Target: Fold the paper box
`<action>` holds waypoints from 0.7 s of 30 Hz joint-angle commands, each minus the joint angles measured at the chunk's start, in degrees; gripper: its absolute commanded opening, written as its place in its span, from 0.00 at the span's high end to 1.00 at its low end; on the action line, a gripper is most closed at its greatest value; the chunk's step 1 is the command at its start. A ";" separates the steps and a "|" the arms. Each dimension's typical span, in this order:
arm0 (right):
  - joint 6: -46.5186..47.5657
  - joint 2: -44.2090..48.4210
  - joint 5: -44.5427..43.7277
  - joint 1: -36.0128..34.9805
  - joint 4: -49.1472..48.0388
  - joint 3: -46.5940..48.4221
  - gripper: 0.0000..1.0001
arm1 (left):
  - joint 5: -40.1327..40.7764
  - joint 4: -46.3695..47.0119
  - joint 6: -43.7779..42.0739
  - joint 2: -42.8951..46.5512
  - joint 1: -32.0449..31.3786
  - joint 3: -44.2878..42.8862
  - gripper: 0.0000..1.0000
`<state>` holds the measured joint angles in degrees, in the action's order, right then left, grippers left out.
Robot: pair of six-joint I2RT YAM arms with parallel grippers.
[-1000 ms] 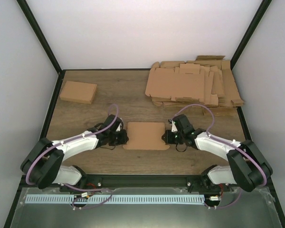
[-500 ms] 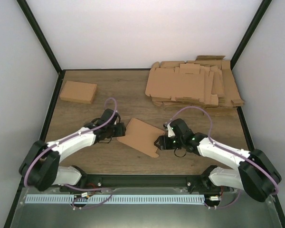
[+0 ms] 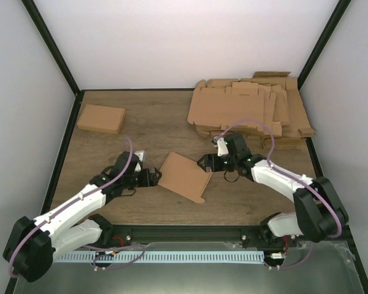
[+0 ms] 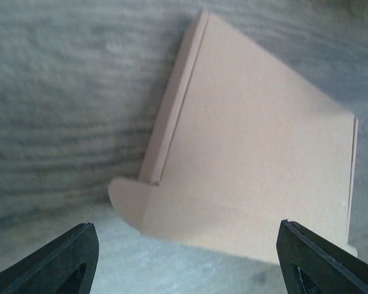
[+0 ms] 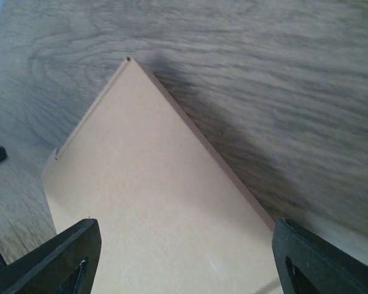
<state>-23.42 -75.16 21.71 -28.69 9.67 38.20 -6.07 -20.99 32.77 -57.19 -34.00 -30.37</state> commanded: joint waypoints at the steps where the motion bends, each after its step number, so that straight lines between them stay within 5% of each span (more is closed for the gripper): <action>1: 4.08 -5.98 6.48 0.80 -7.74 5.27 0.20 | -10.16 6.36 3.84 3.12 0.00 5.09 0.17; 8: 3.34 -15.00 8.32 1.79 -13.25 6.79 0.19 | -13.49 4.95 4.56 4.85 -0.12 5.88 0.16; 21: 8.00 -23.99 13.09 2.48 -16.89 8.27 0.51 | -11.61 3.26 3.60 2.56 -0.11 3.23 0.17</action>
<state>-16.82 -97.58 32.80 -26.79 -4.60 43.99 -18.39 -17.37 37.23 -53.67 -34.04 -24.71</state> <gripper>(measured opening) 0.528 0.834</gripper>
